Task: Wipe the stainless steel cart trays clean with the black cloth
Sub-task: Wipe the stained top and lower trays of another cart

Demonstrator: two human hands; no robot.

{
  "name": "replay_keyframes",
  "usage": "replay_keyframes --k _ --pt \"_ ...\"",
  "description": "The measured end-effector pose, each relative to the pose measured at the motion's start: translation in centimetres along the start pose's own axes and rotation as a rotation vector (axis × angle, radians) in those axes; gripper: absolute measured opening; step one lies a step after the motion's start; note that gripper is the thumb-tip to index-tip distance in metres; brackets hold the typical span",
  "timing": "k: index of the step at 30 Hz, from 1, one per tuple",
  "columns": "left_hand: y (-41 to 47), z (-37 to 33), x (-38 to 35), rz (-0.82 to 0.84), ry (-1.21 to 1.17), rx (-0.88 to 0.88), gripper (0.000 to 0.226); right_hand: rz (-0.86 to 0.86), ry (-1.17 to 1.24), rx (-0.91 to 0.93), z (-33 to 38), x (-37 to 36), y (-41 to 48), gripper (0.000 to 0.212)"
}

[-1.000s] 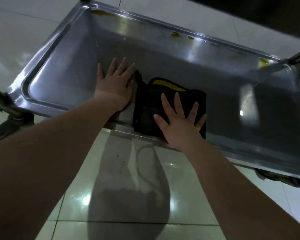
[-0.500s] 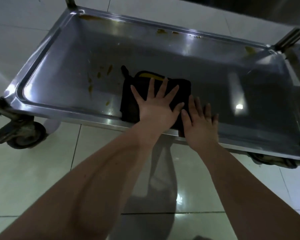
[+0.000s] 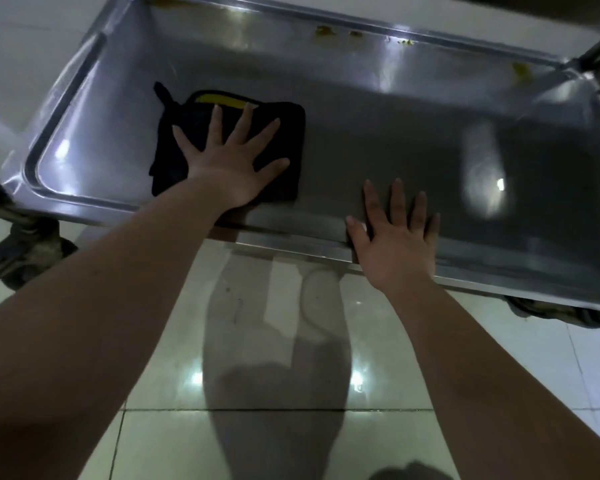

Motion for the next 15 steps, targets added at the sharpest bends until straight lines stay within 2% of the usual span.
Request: replay_keyframes --k 5,10,15 --pt "-4.8 1.8 -0.9 0.047 0.036 -0.078 0.070 0.005 -0.007 -0.004 0.0 0.3 -0.1 0.063" --pt "-6.0 3.6 -0.9 0.005 0.008 0.002 0.070 0.086 0.088 -0.142 2.5 0.8 1.1 0.056" --pt "-5.8 3.3 -1.1 0.005 -0.017 -0.004 0.069 -0.058 -0.004 0.058 9.1 1.9 4.4 0.054"
Point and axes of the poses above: each hand's wrist, its own y-axis towards the middle knuckle, its own x-axis out of the back of the hand, z = x × y, the point moved 5 cm from there along y, towards the middle knuckle, and after that the axes turned 1 degree about -y, right-handed, at the moved point
